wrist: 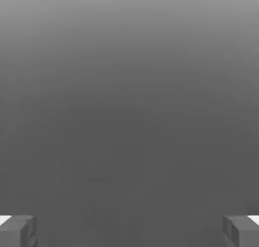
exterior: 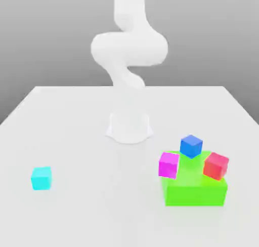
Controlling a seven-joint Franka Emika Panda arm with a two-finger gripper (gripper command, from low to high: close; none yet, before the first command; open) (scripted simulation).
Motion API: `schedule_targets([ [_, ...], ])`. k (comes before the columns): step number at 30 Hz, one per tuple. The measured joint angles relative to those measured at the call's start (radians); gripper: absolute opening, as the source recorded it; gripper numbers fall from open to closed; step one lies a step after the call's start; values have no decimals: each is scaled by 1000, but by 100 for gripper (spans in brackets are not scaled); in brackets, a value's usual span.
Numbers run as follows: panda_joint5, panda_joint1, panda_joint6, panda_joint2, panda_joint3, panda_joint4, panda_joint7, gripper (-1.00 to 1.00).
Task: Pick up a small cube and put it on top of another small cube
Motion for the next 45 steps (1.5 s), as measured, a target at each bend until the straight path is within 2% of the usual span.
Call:
schedule_targets([
  [7, -26, -185, 164, 264, -38, -142, 236, 0],
  [16, -30, -366, 367, 590, -141, -318, 508, 0],
  [21, 52, -458, 482, 774, -188, -408, 590, 0],
  [27, 165, -556, 652, 992, -73, -382, 525, 0],
  [28, 173, -571, 674, 1019, -57, -377, 519, -100],
  [35, 171, -575, 678, 1022, -53, -376, 521, -100],
  [41, 65, -535, 524, 829, -118, -415, 600, -100],
  [45, 61, -379, 425, 726, -29, -410, 626, -100],
])
